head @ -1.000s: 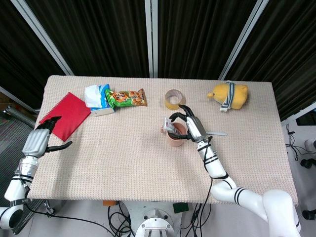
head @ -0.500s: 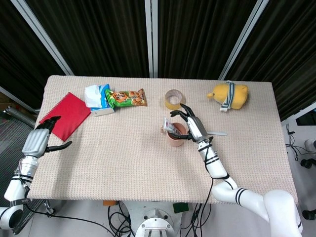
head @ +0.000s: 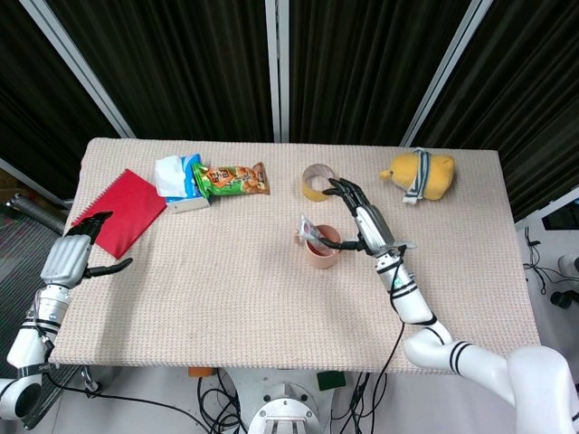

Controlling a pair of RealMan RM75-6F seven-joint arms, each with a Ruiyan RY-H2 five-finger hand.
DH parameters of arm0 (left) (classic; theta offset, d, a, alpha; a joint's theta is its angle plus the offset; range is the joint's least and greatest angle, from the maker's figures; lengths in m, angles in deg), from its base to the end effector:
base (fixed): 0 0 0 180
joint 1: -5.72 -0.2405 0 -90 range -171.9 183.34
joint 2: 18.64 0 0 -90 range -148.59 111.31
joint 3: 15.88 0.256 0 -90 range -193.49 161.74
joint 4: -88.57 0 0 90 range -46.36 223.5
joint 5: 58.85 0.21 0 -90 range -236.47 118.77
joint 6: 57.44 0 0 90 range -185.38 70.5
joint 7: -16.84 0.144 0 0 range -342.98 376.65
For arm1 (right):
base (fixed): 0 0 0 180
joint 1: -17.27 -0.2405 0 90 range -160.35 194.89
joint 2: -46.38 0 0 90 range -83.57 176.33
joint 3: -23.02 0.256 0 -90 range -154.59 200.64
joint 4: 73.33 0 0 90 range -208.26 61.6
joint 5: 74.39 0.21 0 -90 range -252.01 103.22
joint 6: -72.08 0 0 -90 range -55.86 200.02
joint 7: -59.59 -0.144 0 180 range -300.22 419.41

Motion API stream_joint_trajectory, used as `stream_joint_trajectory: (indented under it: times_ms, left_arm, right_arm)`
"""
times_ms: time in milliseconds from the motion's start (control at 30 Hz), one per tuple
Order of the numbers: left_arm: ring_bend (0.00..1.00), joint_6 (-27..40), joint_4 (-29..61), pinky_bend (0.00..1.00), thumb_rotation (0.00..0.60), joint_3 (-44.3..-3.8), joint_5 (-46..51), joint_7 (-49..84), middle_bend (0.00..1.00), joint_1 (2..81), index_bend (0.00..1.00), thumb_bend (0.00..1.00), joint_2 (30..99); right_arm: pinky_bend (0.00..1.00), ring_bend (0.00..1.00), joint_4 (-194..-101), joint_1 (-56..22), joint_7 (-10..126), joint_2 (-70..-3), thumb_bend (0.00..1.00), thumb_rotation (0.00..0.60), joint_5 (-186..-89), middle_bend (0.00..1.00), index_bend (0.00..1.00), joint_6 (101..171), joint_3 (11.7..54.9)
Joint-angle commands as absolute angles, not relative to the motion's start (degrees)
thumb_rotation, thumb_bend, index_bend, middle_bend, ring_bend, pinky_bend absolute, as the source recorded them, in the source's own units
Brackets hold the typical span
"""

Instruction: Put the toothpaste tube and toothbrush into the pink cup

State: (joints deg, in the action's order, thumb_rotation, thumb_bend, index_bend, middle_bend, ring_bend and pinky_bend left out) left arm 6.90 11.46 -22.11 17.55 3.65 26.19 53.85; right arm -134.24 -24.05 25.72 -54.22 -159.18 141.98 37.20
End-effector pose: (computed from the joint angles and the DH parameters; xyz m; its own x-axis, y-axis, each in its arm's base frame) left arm -0.3245 0.2850 0.1126 0.2547 0.1754 0.9510 0.9665 -0.0153 -0.2560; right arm -0.1431 -0.3717 -0.0097 -0.2383 -0.1966 0.9511 -0.8525 -0.4267 -0.3018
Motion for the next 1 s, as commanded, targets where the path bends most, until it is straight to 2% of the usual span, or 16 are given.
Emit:
stream_joint_trajectory:
  times_ms: [33, 100, 233, 400, 600, 733, 1000]
  left_arm:
    - [0.09, 6.84, 11.48, 0.2, 0.189, -22.14, 17.67, 3.53, 0.08, 26.31, 0.08, 0.04, 53.91]
    - [0.09, 6.76, 11.49, 0.2, 0.188, -22.19, 17.76, 3.47, 0.08, 26.46, 0.08, 0.04, 53.99]
    - [0.09, 6.58, 11.34, 0.2, 0.206, -22.35, 17.73, 3.32, 0.08, 26.72, 0.08, 0.04, 54.15]
    - [0.09, 6.61, 10.95, 0.2, 0.22, -22.34, 17.99, 3.43, 0.08, 26.92, 0.08, 0.04, 54.17]
    - [0.09, 6.83, 10.55, 0.2, 0.247, -22.16, 18.43, 3.79, 0.08, 27.03, 0.08, 0.04, 54.14]
    - [0.09, 7.02, 10.5, 0.2, 0.278, -22.26, 18.43, 3.99, 0.08, 27.1, 0.08, 0.04, 54.19]
    - [0.09, 7.5, 10.18, 0.2, 0.277, -22.39, 18.96, 4.04, 0.08, 27.37, 0.08, 0.04, 54.1]
  right_arm:
    - [0.0, 0.0, -141.06, -23.3, 34.09, -46.29, 0.3, 0.6, -159.42, 0.25, 0.05, 141.23, 37.39]
    - [0.0, 0.0, -144.77, -22.97, 43.28, -42.0, 0.29, 0.6, -157.08, 0.27, 0.06, 138.3, 37.37]
    - [0.0, 0.0, -151.68, -23.21, 63.17, -35.16, 0.3, 0.6, -148.85, 0.36, 0.18, 129.89, 36.6]
    - [0.0, 0.0, -155.5, -24.09, 80.51, -33.14, 0.32, 0.6, -135.5, 0.38, 0.29, 123.95, 35.18]
    - [0.0, 0.0, -154.06, -25.26, 86.57, -35.62, 0.32, 0.6, -125.57, 0.38, 0.33, 120.48, 33.21]
    - [0.0, 0.0, -152.35, -26.3, 88.4, -37.72, 0.33, 0.6, -124.04, 0.38, 0.33, 119.22, 31.78]
    - [0.0, 0.01, -148.57, -27.97, 91.87, -42.55, 0.33, 0.6, -123.59, 0.42, 0.37, 121.07, 30.61]
